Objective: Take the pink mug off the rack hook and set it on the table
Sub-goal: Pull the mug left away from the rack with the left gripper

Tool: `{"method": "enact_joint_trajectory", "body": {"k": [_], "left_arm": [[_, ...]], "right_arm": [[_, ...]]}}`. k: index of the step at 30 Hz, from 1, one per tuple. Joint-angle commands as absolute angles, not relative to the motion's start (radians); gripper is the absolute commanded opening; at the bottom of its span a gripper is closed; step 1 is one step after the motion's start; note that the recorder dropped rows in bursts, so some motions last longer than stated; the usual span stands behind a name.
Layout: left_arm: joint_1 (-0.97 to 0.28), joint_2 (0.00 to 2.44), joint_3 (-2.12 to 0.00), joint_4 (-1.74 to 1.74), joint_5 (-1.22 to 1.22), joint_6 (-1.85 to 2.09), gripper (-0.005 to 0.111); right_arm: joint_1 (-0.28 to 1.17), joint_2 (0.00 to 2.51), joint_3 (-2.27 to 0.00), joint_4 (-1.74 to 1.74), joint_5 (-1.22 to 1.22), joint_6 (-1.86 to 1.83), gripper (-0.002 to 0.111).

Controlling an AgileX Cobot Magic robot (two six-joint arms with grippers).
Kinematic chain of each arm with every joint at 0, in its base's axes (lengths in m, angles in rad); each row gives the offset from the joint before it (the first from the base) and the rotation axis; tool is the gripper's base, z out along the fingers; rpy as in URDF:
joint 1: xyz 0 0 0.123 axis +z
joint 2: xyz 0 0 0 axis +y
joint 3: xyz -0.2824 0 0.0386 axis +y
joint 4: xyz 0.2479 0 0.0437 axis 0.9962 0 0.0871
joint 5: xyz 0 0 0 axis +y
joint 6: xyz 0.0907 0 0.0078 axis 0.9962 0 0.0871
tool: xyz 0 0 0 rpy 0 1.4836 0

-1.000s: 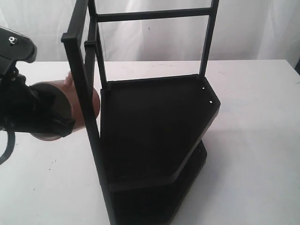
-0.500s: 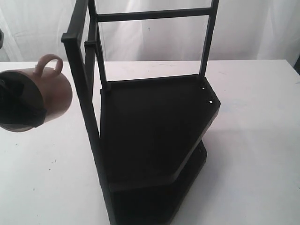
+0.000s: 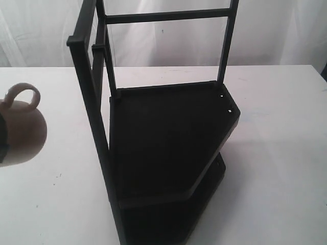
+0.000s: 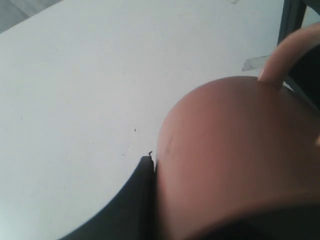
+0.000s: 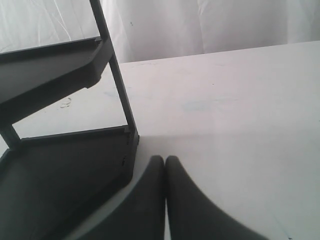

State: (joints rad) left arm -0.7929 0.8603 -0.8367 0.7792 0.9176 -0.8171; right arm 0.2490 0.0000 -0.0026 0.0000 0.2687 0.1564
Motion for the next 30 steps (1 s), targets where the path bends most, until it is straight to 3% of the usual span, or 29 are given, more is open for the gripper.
{"method": "enact_joint_trajectory", "body": {"k": [1,8,30], "left_arm": [[-0.799,0.849,-0.935,0.719,1.032,-0.702,0.000],[-0.799,0.858,-1.089,0.711,1.221,-0.558,0.000],[-0.799,1.011,-1.117,0.556,1.221,-0.470,0.000]], "right_arm": [[0.248,0.000,0.000,0.000,0.263,0.159,0.000],[0.248,0.000,0.000,0.000,0.263,0.159,0.000],[0.248,0.000,0.000,0.000,0.265,0.183,0.000]]}}
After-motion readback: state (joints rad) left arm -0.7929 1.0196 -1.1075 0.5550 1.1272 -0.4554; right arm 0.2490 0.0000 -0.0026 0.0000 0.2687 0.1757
